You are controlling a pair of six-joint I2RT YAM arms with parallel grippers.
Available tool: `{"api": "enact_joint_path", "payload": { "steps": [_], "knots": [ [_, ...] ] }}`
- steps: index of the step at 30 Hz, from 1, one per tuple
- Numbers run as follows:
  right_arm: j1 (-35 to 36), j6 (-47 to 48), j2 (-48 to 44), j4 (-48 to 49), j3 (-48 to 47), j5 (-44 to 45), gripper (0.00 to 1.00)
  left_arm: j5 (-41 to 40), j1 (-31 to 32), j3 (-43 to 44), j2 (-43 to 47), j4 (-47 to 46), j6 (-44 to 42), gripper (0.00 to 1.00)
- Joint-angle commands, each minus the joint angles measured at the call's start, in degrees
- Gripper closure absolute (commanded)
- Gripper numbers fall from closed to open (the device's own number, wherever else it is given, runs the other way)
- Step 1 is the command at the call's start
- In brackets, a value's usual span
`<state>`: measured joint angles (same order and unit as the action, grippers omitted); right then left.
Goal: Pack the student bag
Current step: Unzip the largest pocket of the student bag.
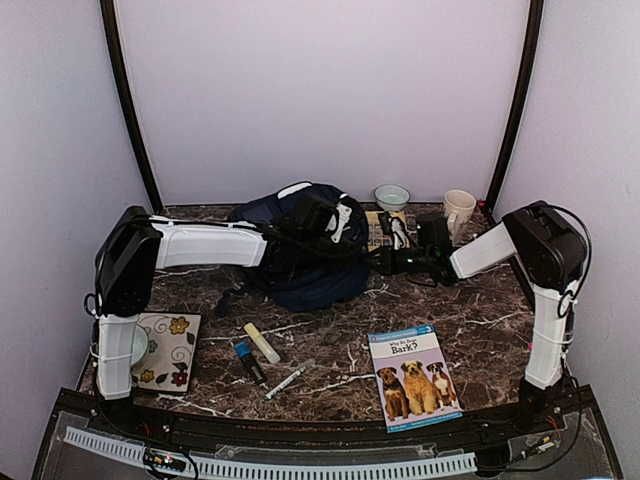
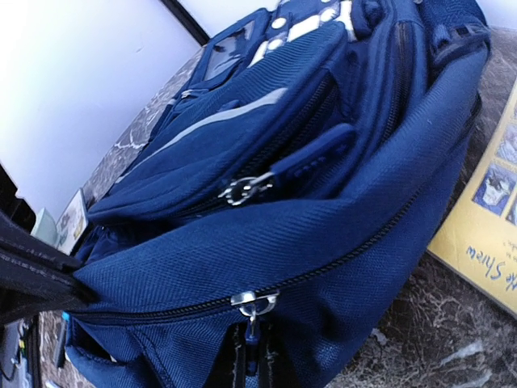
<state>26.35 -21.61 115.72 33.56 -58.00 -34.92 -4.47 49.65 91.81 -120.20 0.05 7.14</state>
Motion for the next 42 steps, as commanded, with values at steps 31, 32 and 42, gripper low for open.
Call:
{"api": "enact_joint_path", "payload": {
  "steps": [31, 32, 42],
  "knots": [
    [8.7, 3.3, -16.0, -20.8, 2.1, 9.0, 1.00, -2.1, -0.5, 10.9, -3.9, 1.6, 0.1, 1.00],
    [9.1, 2.9, -16.9, -21.6, 2.2, 8.0, 1.00, -1.7, -0.7, 11.6, -4.4, 2.1, 0.2, 1.00],
    [11.5, 1.1, -20.5, -26.3, 3.2, 13.0, 1.00, 2.6, -0.7, 14.8, -5.1, 6.6, 0.2, 1.00]
  ]
}}
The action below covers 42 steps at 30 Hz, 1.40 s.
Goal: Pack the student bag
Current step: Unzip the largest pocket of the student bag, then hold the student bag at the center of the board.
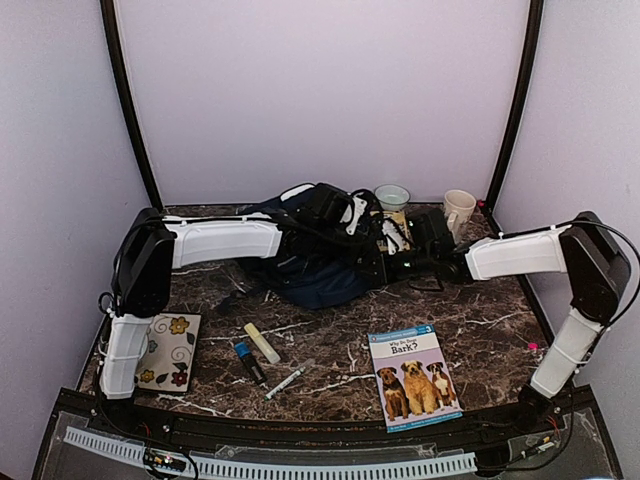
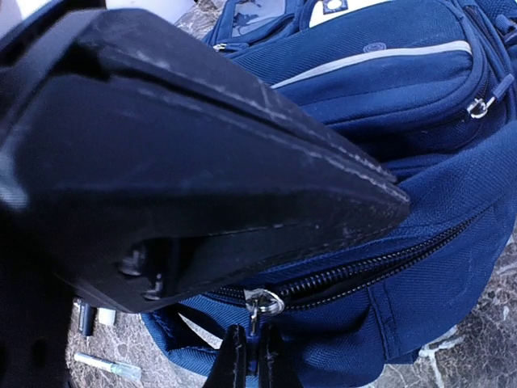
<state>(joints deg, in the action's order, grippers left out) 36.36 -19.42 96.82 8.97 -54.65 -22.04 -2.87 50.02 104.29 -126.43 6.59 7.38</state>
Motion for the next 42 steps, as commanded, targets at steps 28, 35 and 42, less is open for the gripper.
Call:
{"api": "enact_joint_path", "payload": {
  "steps": [28, 35, 42],
  "knots": [
    [1.5, -1.8, -1.5, 0.2, 2.6, 7.5, 1.00, -2.7, -8.9, -43.0, 45.6, 1.3, -0.1, 0.02],
    [1.6, -1.5, -1.4, -1.3, 1.5, 6.9, 1.00, 3.7, -9.0, -49.6, 46.3, -3.4, -1.0, 0.18],
    [1.7, -1.1, -1.5, -2.3, 0.8, 6.4, 1.00, 13.4, -9.0, -56.1, 46.7, -12.2, -1.9, 0.23]
  ]
}}
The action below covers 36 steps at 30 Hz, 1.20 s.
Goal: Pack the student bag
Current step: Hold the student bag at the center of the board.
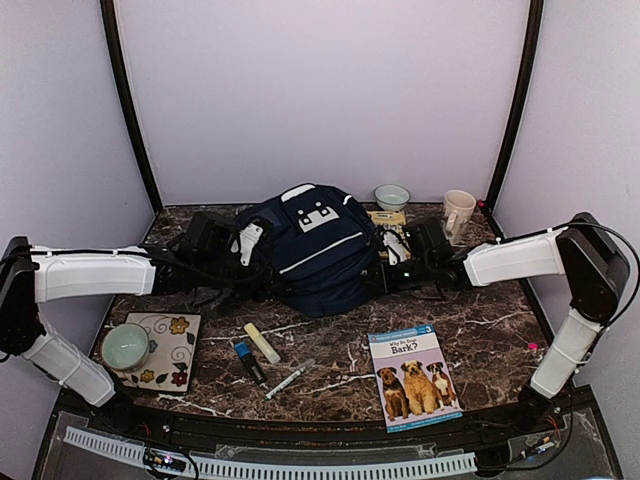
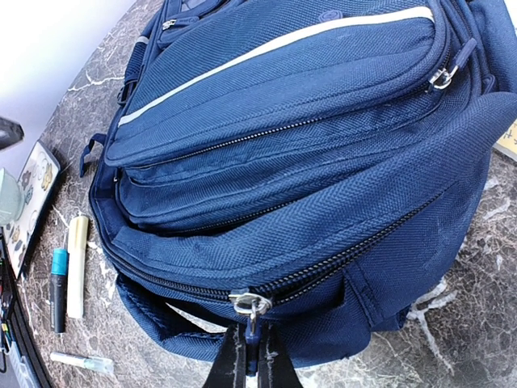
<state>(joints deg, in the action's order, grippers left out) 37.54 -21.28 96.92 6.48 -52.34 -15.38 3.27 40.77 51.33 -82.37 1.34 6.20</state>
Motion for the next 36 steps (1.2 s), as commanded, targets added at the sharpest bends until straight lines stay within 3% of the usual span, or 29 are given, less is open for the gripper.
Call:
{"api": "enact_joint_path", "payload": {
  "steps": [1, 7, 21, 30, 36],
  "knots": [
    [0.6, 0.9, -1.7, 0.0, -1.6, -0.3, 1.00, 8.3, 0.3, -3.9, 2.8, -8.0, -0.9, 0.24],
    [1.4, 1.9, -2.3, -0.3, -1.8, -1.0, 1.00, 14.0, 0.6, -5.9, 2.4, -10.7, -3.4, 0.32],
    [1.9, 2.6, -3.4, -1.5, -1.4, 0.1, 1.00, 10.9, 5.4, -10.6, 0.8, -19.5, -9.2, 0.33],
    [2.3, 3.0, -3.6, -1.9, -1.5, 0.3, 1.00, 12.2, 5.4, -8.7, -3.7, -22.1, -10.7, 0.35],
    [2.6, 3.5, -3.6, -2.3, -1.2, 0.1, 1.00, 12.4, 5.3, -3.0, -11.7, -23.2, -10.6, 0.36]
  ]
}}
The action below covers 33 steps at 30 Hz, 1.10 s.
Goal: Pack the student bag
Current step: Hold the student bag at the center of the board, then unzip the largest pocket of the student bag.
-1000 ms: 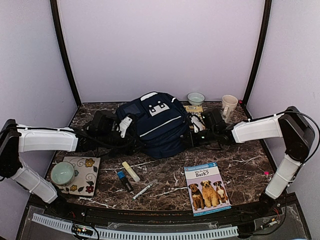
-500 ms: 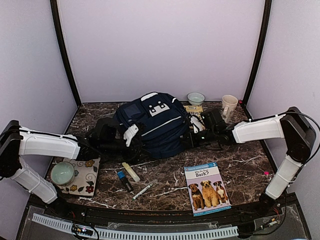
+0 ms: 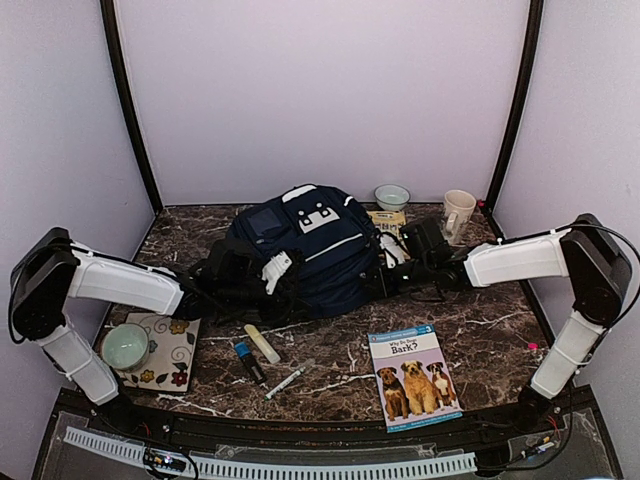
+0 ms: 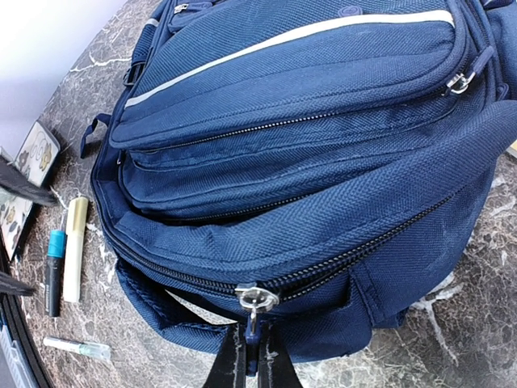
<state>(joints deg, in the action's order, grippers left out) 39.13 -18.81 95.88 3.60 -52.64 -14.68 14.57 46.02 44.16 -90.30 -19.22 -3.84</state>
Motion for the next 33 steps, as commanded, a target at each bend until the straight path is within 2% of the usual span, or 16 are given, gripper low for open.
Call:
{"api": "enact_joint_path", "payload": {
  "steps": [1, 5, 10, 12, 15, 18, 23, 29, 33],
  "knots": [
    [1.0, 1.2, -2.7, 0.7, -0.8, -0.7, 1.00, 1.5, 0.0, 4.9, -4.7, -3.5, -0.3, 0.36],
    [1.1, 1.8, -3.5, 0.9, -0.1, -1.1, 1.00, 2.2, 0.1, 8.9, -9.0, -4.3, -0.6, 0.38],
    [1.1, 2.2, -3.5, 0.4, 0.0, -0.9, 1.00, 2.0, 0.0, 13.2, -14.1, -2.1, -2.2, 0.47],
    [1.2, 2.1, -3.3, 0.4, -0.1, -1.6, 1.00, 1.5, 0.0, 13.9, -15.7, -1.5, -2.5, 0.55],
    [1.7, 2.1, -3.0, 0.1, -0.3, -2.4, 1.00, 0.7, 0.0, 14.6, -17.1, -1.3, -2.2, 0.79],
    [2.5, 1.4, -2.8, 0.8, -0.4, -3.2, 1.00, 2.0, 0.1, 14.9, -17.6, -1.6, -1.8, 0.92],
    [6.1, -1.6, 0.6, 2.5, -3.7, -5.7, 1.00, 2.5, 0.5, 11.1, -15.5, -7.2, 0.2, 0.98],
    [11.9, -3.3, 7.2, 6.2, -9.0, -12.2, 1.00, 1.8, 0.6, 9.7, -14.4, -9.1, 0.8, 0.99],
    [12.5, -3.6, 8.9, 7.4, -10.1, -14.0, 1.00, 1.4, 0.6, 7.2, -12.5, -11.0, 0.7, 0.99]
  ]
}}
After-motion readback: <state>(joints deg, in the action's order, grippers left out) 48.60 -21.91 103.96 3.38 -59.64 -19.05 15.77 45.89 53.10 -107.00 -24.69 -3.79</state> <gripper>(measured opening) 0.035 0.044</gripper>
